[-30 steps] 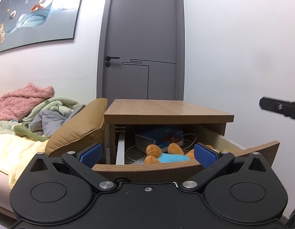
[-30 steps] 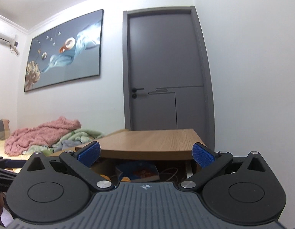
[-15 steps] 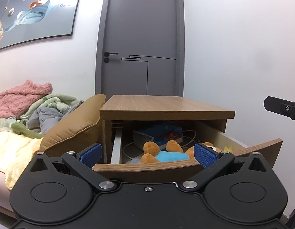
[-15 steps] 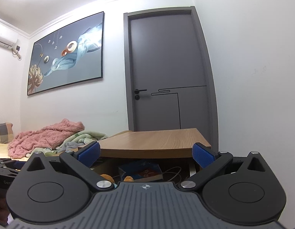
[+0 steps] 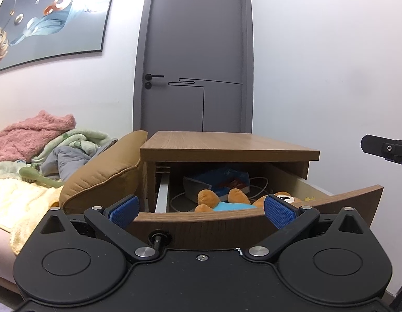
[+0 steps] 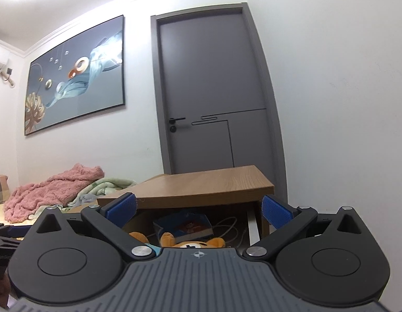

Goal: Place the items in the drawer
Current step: 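Bring the left tool to the drawer front and close it on the key, then push the drawer shut with the left tool while the right tool presses the drawer front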

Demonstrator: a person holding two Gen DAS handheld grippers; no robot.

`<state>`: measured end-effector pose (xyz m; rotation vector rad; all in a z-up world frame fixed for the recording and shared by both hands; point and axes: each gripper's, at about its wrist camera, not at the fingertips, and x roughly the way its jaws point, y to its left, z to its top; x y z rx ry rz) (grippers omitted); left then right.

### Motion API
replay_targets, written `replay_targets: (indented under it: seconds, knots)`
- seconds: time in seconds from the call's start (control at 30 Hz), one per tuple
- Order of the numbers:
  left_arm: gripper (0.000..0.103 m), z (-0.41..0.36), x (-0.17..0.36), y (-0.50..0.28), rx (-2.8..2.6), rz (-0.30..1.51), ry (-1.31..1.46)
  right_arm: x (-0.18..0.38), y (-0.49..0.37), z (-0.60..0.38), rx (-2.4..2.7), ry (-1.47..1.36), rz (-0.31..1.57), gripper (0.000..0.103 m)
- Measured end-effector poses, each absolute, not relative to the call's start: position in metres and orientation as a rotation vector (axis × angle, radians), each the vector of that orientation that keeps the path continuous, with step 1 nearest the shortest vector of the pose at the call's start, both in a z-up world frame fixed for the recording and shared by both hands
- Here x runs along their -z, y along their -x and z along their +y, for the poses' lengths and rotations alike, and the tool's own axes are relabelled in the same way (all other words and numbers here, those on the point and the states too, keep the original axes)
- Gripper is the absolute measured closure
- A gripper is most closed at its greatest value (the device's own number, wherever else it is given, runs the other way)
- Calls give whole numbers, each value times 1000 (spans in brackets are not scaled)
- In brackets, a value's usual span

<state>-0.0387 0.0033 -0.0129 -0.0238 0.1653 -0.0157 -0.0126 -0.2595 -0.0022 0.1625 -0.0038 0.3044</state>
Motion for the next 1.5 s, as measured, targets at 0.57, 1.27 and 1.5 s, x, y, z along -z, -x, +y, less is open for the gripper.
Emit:
replay_targets:
  seconds: [0.57,1.27,1.5]
  knots:
    - [20,-5,37,67,-32,196,-14,40,33,-252,-269,-120,152,56]
    - [83,-3,57,78,-66,245,-66,48,35,-245,-312,-47,246,93]
    - [85,7,59,72,-74,282,-104,49,32,-242,-301,-34,261,94]
